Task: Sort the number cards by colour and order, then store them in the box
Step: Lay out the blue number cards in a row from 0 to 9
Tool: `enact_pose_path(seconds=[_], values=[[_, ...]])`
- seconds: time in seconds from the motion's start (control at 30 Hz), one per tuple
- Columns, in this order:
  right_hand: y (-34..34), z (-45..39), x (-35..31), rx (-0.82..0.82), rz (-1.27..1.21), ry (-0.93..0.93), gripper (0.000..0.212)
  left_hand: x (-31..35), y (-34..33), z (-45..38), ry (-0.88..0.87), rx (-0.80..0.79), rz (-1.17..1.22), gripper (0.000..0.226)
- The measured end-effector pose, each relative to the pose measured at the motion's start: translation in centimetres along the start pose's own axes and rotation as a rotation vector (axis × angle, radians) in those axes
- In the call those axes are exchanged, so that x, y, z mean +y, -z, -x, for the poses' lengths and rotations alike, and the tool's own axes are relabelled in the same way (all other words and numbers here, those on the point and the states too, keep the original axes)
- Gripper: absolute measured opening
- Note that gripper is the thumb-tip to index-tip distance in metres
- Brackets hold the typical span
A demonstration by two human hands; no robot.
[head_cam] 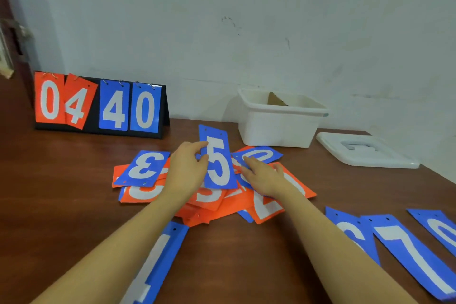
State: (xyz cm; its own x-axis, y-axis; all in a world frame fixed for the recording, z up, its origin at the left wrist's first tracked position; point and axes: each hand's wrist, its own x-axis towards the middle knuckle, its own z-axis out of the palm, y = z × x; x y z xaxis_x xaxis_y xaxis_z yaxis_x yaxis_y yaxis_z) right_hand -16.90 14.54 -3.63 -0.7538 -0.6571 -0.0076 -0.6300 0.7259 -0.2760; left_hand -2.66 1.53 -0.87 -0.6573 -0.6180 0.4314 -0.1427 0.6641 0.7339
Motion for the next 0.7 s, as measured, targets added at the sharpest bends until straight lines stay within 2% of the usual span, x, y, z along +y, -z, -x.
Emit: enact_pose_path(seconds=[0.07, 0.17, 0.3, 0.47, 0.57, 0.63, 0.7], values=[[-0.2, 0.3, 0.1, -0.024, 0.031, 0.041, 0.045, -0.4, 0.3, 0.0, 0.008, 0.001, -0.009, 0.038], [0.4, 2.3, -0.1, 0.072, 0.044, 0.117, 0.032, -0.6, 1.1, 0.3, 0.008, 0.006, -0.005, 0.037], [0.9, 6.3, -0.4, 0.085, 0.065, 0.187, 0.021, -0.5, 2.0, 1.8, -0.047, 0.011, 0.008, 0.036], [1.5, 7.9, -1.0, 0.123, 0.038, 0.206, 0.035, -1.2, 2.5, 4.0, -0.031, -0.004, 0.029, 0.037], [1.7, 6.2, -0.9, 0.071, 0.026, 0.097, 0.047, -1.4, 2.4, 4.6, 0.021, -0.051, 0.065, 0.04], [1.4, 5.6, -0.4, 0.0, 0.025, 0.027, 0.049, -1.5, 2.2, 4.9, 0.019, -0.091, 0.065, 0.043], [1.1, 5.6, 0.2, -0.004, 0.053, -0.008, 0.048, -1.7, 1.8, 5.2, -0.019, -0.11, 0.036, 0.046]])
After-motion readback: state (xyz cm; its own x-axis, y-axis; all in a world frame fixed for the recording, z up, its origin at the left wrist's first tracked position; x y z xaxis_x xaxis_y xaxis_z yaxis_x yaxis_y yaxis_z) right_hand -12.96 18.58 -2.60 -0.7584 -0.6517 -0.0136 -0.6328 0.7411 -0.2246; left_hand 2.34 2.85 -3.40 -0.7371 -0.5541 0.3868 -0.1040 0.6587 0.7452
